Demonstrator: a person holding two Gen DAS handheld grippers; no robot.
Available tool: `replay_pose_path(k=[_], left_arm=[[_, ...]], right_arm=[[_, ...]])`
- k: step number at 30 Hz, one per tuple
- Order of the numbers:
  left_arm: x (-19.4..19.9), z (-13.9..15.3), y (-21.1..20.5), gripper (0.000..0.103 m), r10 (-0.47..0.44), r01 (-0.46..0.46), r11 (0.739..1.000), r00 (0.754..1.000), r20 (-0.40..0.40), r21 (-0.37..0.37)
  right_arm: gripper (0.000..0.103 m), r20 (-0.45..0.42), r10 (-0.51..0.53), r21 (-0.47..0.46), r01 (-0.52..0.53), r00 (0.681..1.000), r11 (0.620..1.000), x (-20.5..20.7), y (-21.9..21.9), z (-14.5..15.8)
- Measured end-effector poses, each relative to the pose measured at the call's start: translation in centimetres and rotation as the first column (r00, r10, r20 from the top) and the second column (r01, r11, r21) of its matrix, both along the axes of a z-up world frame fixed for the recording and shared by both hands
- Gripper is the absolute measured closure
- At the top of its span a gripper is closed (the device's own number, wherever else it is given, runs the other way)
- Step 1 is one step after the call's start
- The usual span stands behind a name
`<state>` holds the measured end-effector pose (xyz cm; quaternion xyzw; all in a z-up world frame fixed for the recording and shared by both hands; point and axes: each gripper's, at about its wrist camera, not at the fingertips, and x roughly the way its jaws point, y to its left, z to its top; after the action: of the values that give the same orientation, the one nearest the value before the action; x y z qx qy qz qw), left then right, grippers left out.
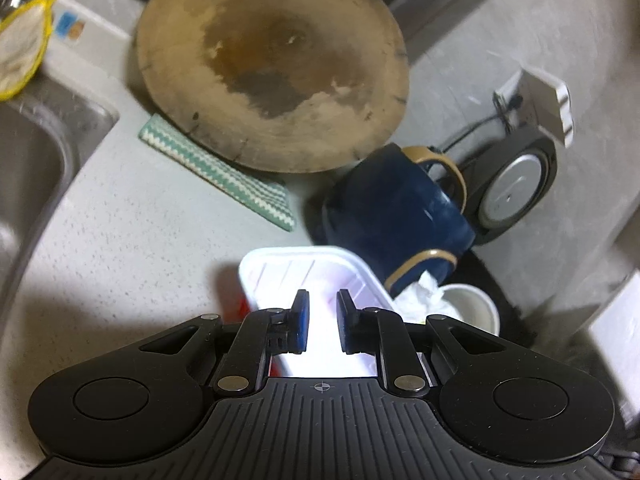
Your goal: Collect trash
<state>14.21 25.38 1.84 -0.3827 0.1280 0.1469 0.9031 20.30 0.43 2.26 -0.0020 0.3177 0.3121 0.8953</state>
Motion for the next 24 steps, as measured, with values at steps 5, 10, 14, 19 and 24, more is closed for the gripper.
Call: replay_pose_path(k=[5,10,14,19,24], left_arm=[[0.2,0.4,-0.7,0.086,0.088,-0.074,0.986,0.992,-0.088,0.147],[0.5,-0.8,1.7,0.085,0.053,-0.057,0.998,0.983,-0.175,-0.019],[0.4,-1.9,3.3,0.072,0.052,-0.075,0.990,0.981,-0.186,-0.123],[-0.6,-1.1,3.5,0.072,0.127,-0.138,0.988,0.981,-0.144,-0.070],[0.2,-1.1,3.0,0.068,0.063,-0.072,0.996,0.986,-0.156,-0.057]], right_arm=[[0.037,0.090,-0.015,-0.106,0.024,0.996,0.994,-1.3,-1.2,-2.2],[0.036,0.110,-0.016,-0.154,0.033,0.994,0.988,-1.2,-0.5,-3.1],[0.033,0.113,-0.019,-0.157,0.036,0.993,0.987,-1.0,-0.4,-3.3],[0.020,0.187,0.003,-0.149,0.025,0.982,0.989,-2.0,-0.3,-3.2],[0.017,0.237,-0.001,-0.152,0.038,0.972,0.988,-2.8,0.3,-3.2]])
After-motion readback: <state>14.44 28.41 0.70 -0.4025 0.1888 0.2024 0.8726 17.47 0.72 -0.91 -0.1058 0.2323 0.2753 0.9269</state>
